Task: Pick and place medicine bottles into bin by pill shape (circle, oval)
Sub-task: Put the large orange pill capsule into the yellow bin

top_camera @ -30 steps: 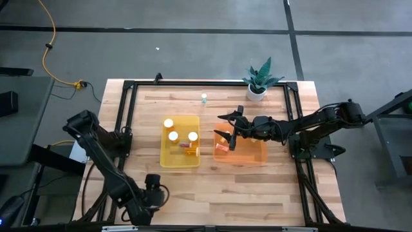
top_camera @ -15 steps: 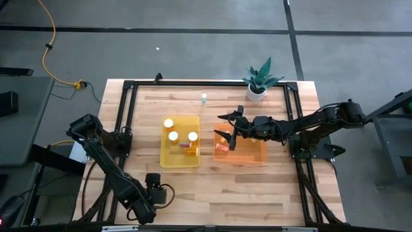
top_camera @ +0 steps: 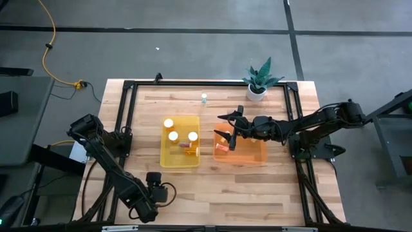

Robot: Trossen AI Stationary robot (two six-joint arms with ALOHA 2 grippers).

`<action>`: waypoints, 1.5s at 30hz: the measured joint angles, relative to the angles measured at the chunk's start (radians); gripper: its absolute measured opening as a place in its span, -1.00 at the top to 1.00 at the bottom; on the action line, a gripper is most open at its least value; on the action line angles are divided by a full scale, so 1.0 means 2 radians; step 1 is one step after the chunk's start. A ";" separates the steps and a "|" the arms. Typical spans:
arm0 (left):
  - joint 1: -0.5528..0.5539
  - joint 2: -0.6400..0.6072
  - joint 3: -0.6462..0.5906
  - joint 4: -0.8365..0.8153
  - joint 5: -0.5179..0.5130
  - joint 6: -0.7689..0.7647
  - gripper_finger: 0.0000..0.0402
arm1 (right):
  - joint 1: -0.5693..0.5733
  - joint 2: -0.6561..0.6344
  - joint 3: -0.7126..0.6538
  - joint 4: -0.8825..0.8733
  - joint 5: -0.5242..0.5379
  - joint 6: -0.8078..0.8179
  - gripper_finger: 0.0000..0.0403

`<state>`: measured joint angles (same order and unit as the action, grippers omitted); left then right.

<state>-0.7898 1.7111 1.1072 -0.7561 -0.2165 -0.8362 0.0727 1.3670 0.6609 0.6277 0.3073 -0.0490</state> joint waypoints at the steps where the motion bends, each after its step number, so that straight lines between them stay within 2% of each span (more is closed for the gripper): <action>1: 0.000 0.000 0.000 0.000 0.000 0.000 -0.42 | 0.000 0.000 0.000 0.000 0.000 0.000 -0.42; 12: 0.006 -0.002 0.000 -0.002 0.000 0.016 0.08 | 0.000 0.000 0.000 0.000 0.000 0.000 -0.42; 17: 0.014 -0.018 0.013 -0.035 -0.006 0.044 0.06 | 0.000 0.000 0.000 0.000 0.000 0.000 -0.42; 20: 0.023 -0.040 0.041 -0.091 -0.040 0.073 0.01 | 0.000 0.000 0.000 0.000 0.000 0.000 -0.42; 24: 0.044 -0.085 0.078 -0.149 -0.130 0.129 0.01 | 0.000 0.000 0.000 0.000 0.000 0.000 -0.42; 27: 0.082 -0.118 0.082 -0.165 -0.177 0.172 0.01 | 0.000 0.000 0.000 0.001 0.000 0.000 -0.42; 29: 0.120 -0.134 0.082 -0.175 -0.183 0.188 0.01 | 0.000 0.000 0.000 0.001 0.000 0.000 -0.42; 34: 0.230 -0.135 0.073 -0.187 -0.128 0.244 0.01 | 0.000 0.000 0.000 0.000 0.000 0.000 -0.42; 38: 0.303 -0.128 0.025 -0.154 -0.024 0.283 0.01 | 0.000 0.000 0.000 -0.002 0.000 0.000 -0.42; 40: 0.328 -0.124 -0.005 -0.129 0.010 0.294 0.01 | 0.000 0.000 0.000 -0.009 0.000 0.000 -0.42; 43: 0.349 -0.123 -0.047 -0.107 0.013 0.302 0.01 | 0.000 0.000 0.000 -0.012 0.000 0.000 -0.42; 45: 0.354 -0.123 -0.067 -0.063 0.012 0.302 0.01 | 0.000 0.000 0.000 -0.019 0.000 0.000 -0.42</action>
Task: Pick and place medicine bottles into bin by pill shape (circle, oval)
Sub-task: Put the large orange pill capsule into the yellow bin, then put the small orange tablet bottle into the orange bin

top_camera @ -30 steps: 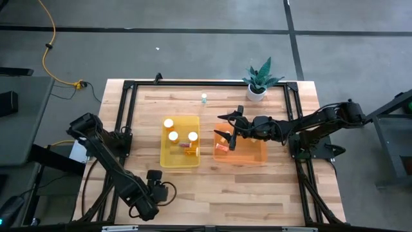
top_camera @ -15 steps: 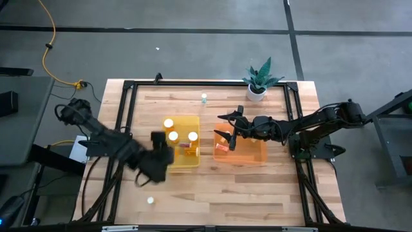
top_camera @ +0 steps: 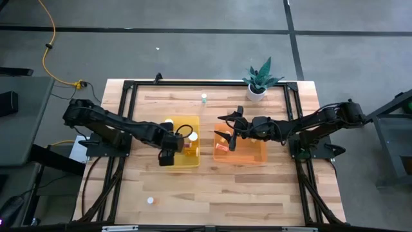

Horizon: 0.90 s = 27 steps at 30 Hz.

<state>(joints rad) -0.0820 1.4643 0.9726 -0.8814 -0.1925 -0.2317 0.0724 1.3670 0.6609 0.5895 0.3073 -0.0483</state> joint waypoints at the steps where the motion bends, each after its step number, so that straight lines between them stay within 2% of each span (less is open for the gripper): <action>1: 0.001 0.000 -0.008 0.007 0.000 0.000 0.01 | 0.000 0.000 0.000 0.000 0.000 0.000 -0.42; 10: 0.002 0.000 -0.032 0.009 -0.001 0.000 0.00 | 0.000 0.000 0.000 0.002 0.000 0.000 -0.42; 17: 0.004 0.000 -0.027 0.004 -0.014 0.004 -0.19 | 0.000 0.000 0.000 0.002 0.000 0.011 -0.42; 22: 0.005 0.000 0.004 -0.013 -0.011 0.009 -0.38 | 0.000 0.000 0.000 0.002 0.000 0.011 -0.42; 27: 0.005 -0.001 0.073 -0.067 -0.018 0.017 -0.47 | 0.000 0.000 0.000 0.002 0.000 0.011 -0.42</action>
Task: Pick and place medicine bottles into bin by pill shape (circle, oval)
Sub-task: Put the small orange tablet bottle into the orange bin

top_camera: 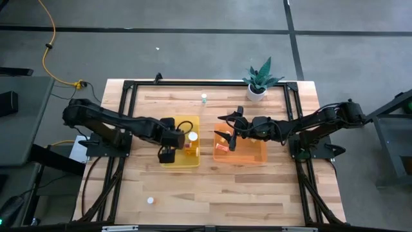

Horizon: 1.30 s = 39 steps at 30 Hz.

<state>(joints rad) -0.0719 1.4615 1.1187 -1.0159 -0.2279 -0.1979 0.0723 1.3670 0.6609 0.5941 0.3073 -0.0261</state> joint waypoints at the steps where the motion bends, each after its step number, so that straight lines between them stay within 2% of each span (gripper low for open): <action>1: 0.000 -0.004 0.013 -0.010 -0.004 0.000 -0.47 | 0.000 0.000 0.000 0.000 0.000 0.000 -0.42; 4: -0.008 -0.027 0.042 -0.007 -0.026 0.000 -0.46 | 0.000 0.000 0.000 -0.001 0.000 0.000 -0.42; 9: -0.039 -0.103 0.023 0.070 -0.080 0.002 -0.45 | 0.000 0.000 0.000 -0.002 0.000 0.000 -0.42; 13: -0.069 -0.180 -0.041 0.176 -0.122 0.005 -0.45 | 0.000 0.000 0.000 -0.001 0.000 0.000 -0.42; 18: -0.098 -0.270 -0.157 0.332 -0.182 0.016 -0.45 | 0.000 0.000 0.000 0.000 0.000 0.000 -0.42; 21: -0.097 -0.309 -0.221 0.426 -0.194 0.036 -0.45 | 0.000 0.000 0.000 0.003 0.000 0.000 -0.42; 23: -0.093 -0.323 -0.252 0.483 -0.194 0.042 -0.45 | 0.000 0.000 0.000 0.005 0.000 0.000 -0.42; 29: -0.089 -0.339 -0.318 0.544 -0.191 0.040 -0.45 | 0.000 0.000 0.000 0.008 0.000 0.000 -0.42; 39: -0.089 -0.339 -0.326 0.619 -0.194 0.077 -0.45 | 0.000 0.000 0.000 0.011 0.000 0.000 -0.42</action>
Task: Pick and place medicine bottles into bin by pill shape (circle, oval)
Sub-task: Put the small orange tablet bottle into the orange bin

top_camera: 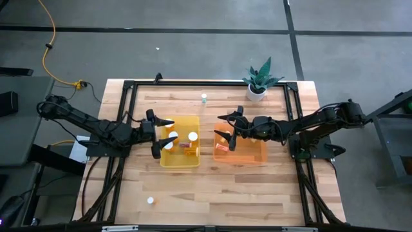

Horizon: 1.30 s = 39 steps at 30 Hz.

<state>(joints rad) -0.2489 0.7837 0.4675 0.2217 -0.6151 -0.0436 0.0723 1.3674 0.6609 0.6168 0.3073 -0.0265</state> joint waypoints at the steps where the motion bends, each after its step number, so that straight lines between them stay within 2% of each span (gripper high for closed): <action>1: 0.000 0.001 0.000 0.000 0.000 0.002 -0.45 | 0.000 0.000 0.000 -0.001 0.000 0.000 -0.42; 22: 0.000 0.002 0.000 0.000 0.004 -0.011 -0.45 | 0.000 0.000 0.000 -0.003 0.000 0.002 -0.42; 30: -0.010 0.002 0.013 -0.002 0.093 -0.065 -0.45 | 0.000 0.000 0.000 -0.003 0.000 0.002 -0.42; 32: -0.028 0.005 0.032 -0.036 0.102 -0.069 -0.45 | 0.000 0.000 0.000 -0.003 0.000 0.002 -0.42; 34: -0.053 0.012 0.060 -0.102 0.106 -0.079 -0.45 | 0.000 0.000 0.000 -0.003 0.000 0.001 -0.42; 39: -0.128 0.067 0.145 -0.299 0.078 -0.172 -0.45 | 0.000 0.000 0.000 -0.004 0.000 0.001 -0.42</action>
<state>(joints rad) -0.5056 0.9170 0.7575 -0.3762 -0.4591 -0.3878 0.0727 1.3674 0.6609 0.6098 0.3073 -0.0238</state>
